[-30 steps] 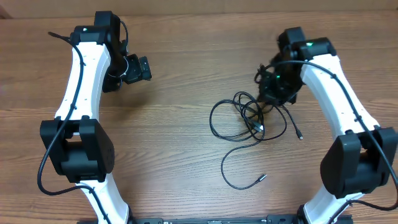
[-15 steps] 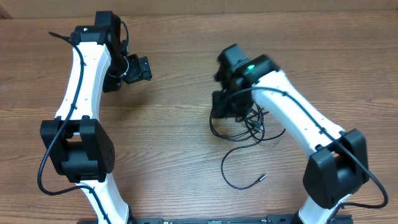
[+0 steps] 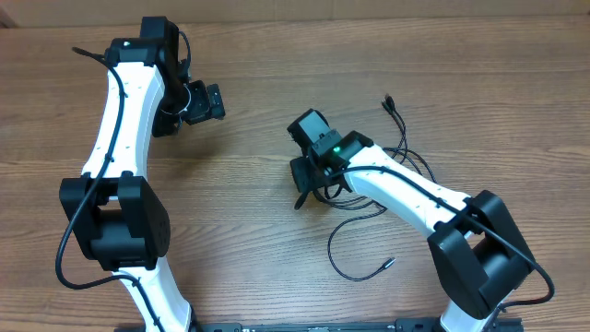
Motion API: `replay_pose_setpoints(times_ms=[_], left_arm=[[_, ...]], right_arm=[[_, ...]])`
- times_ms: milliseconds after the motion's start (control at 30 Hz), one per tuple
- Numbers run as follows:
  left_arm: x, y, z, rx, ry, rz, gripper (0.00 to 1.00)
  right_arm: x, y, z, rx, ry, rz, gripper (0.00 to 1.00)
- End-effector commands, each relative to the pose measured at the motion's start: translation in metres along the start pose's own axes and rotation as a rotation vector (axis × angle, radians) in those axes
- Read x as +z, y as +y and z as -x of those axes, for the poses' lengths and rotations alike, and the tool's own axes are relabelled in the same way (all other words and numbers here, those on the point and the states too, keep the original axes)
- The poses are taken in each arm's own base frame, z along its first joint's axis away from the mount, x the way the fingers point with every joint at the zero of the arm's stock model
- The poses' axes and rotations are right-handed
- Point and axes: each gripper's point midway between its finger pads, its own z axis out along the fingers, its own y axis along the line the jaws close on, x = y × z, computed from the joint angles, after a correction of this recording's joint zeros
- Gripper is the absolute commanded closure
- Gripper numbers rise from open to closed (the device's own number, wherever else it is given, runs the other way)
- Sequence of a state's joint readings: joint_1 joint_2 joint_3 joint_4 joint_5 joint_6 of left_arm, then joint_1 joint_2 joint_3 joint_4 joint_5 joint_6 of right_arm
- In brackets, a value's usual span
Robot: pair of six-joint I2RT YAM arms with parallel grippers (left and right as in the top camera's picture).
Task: Untangle cables
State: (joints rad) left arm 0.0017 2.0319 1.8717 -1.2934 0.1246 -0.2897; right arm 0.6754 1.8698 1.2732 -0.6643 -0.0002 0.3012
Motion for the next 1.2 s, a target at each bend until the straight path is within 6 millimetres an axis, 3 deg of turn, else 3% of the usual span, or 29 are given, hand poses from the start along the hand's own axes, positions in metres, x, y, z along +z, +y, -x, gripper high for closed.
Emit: replay_pose_setpoints(times_ms=[0,233,933,1033,1167], left_arm=[[-0.002,0.001,-0.001,-0.011,-0.006,0.007,0.00],[-0.002,0.001,-0.001,-0.011,-0.007,0.007,0.01],[-0.002,0.001,-0.001,-0.011,-0.007,0.007,0.00],[-0.002,0.001,-0.001,-0.011,-0.007,0.007,0.00],[-0.002,0.001,-0.001,-0.011,-0.007,0.007,0.00]], right_arm=[[0.007,-0.012,-0.001,0.035,-0.037,-0.050,0.81],[0.019,-0.031,-0.011,0.180,-0.070,-0.120,0.81],[0.033,-0.025,-0.022,0.236,-0.071,-0.054,0.84],[0.033,-0.023,-0.022,0.236,-0.069,-0.046,0.95],[0.032,-0.020,-0.017,0.237,-0.083,-0.032,0.96]])
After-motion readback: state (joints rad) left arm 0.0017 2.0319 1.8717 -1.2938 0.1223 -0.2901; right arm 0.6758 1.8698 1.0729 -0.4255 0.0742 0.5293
